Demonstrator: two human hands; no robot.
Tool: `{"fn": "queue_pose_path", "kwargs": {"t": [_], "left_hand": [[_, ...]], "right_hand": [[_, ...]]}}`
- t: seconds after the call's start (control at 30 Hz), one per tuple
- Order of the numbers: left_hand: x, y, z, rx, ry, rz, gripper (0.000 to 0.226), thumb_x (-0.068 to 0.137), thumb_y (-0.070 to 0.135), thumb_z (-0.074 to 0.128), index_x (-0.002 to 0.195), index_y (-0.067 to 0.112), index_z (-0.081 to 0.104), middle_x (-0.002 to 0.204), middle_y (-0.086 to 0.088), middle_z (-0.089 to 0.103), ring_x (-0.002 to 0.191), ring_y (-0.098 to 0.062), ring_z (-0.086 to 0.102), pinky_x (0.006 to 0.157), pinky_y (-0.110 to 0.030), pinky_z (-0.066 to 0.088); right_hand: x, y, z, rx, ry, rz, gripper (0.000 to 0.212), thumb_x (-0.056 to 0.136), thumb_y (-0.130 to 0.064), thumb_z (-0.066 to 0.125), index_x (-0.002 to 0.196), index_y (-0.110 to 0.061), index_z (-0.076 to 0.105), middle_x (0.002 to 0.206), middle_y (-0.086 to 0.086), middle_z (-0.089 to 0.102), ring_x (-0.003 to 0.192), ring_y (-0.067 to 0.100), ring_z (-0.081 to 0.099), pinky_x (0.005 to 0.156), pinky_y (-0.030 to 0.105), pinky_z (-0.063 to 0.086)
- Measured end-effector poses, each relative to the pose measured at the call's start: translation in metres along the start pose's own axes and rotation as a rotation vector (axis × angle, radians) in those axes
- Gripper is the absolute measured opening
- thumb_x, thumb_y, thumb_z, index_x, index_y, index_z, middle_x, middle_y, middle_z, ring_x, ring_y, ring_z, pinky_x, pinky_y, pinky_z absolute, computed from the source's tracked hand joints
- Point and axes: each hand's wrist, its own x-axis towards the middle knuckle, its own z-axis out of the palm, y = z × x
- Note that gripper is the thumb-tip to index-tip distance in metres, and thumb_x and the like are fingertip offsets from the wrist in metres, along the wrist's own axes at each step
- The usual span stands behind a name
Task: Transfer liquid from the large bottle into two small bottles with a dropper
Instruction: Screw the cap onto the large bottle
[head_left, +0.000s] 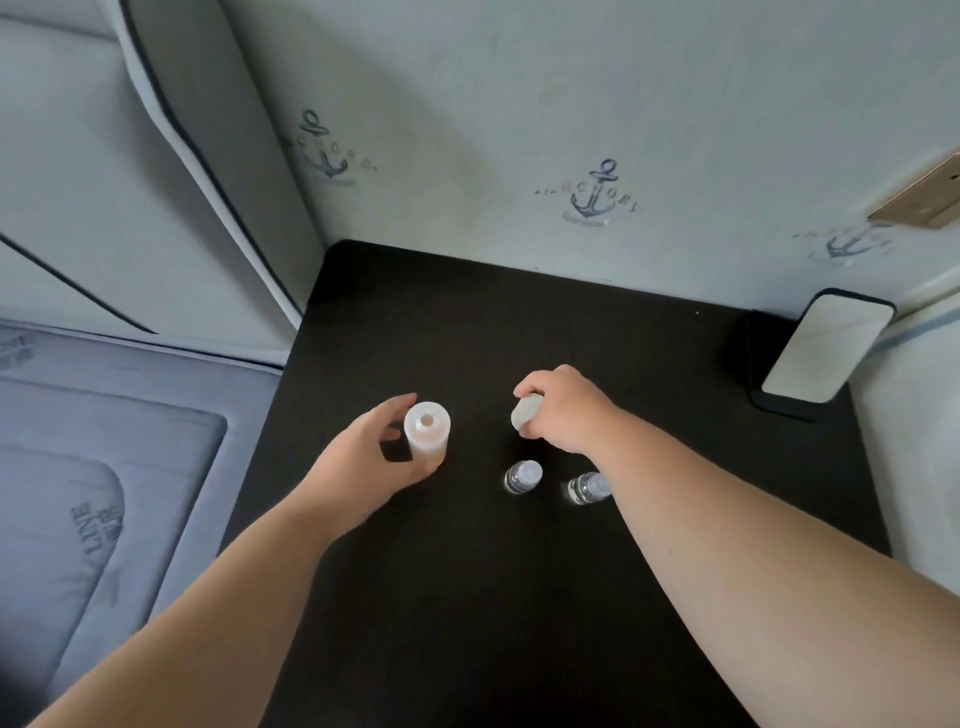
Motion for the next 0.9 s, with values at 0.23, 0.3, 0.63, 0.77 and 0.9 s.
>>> {"fn": "queue_pose_path", "kwargs": {"t": [0.23, 0.3, 0.63, 0.77, 0.9], "left_hand": [[0.007, 0.004, 0.012, -0.049, 0.009, 0.009, 0.042, 0.079, 0.049, 0.080, 0.114, 0.057, 0.057, 0.099, 0.031, 0.065, 0.095, 0.003, 0.062, 0.081, -0.022, 0.049], [0.007, 0.005, 0.015, -0.045, 0.029, -0.003, 0.041, 0.080, 0.048, 0.079, 0.115, 0.051, 0.059, 0.097, 0.027, 0.067, 0.095, -0.002, 0.063, 0.082, -0.024, 0.049], [-0.019, 0.046, 0.015, -0.048, 0.127, 0.066, 0.020, 0.085, 0.048, 0.069, 0.094, 0.039, 0.054, 0.090, 0.013, 0.065, 0.081, -0.004, 0.063, 0.072, -0.030, 0.052], [-0.033, 0.066, 0.014, 0.009, 0.141, 0.135, 0.018, 0.085, 0.053, 0.065, 0.090, 0.044, 0.050, 0.080, 0.014, 0.058, 0.070, -0.006, 0.058, 0.062, -0.028, 0.042], [-0.041, 0.080, 0.016, 0.058, 0.125, 0.167, 0.022, 0.082, 0.058, 0.063, 0.099, 0.055, 0.050, 0.094, 0.027, 0.056, 0.079, -0.002, 0.059, 0.063, -0.026, 0.043]], "right_hand": [[0.007, -0.003, 0.012, -0.177, 0.045, -0.009, 0.039, 0.094, -0.016, 0.066, 0.130, -0.028, 0.057, 0.129, 0.003, 0.047, 0.106, 0.026, 0.056, 0.079, 0.032, 0.047], [0.005, 0.000, 0.008, -0.101, 0.082, -0.028, 0.038, 0.096, -0.019, 0.063, 0.132, -0.028, 0.055, 0.128, 0.001, 0.050, 0.106, 0.024, 0.056, 0.081, 0.031, 0.047], [-0.053, 0.018, -0.031, 0.602, 0.182, -0.211, 0.026, 0.097, -0.026, 0.061, 0.121, -0.038, 0.060, 0.116, -0.015, 0.061, 0.092, 0.009, 0.066, 0.072, 0.019, 0.049], [-0.081, 0.021, -0.044, 0.753, 0.181, -0.345, 0.025, 0.102, -0.020, 0.057, 0.123, -0.033, 0.063, 0.110, -0.011, 0.066, 0.082, -0.004, 0.067, 0.066, 0.012, 0.050], [-0.097, 0.021, -0.053, 0.697, 0.156, -0.461, 0.030, 0.100, -0.020, 0.059, 0.126, -0.035, 0.062, 0.115, -0.009, 0.069, 0.096, 0.004, 0.069, 0.076, 0.020, 0.052]]}}
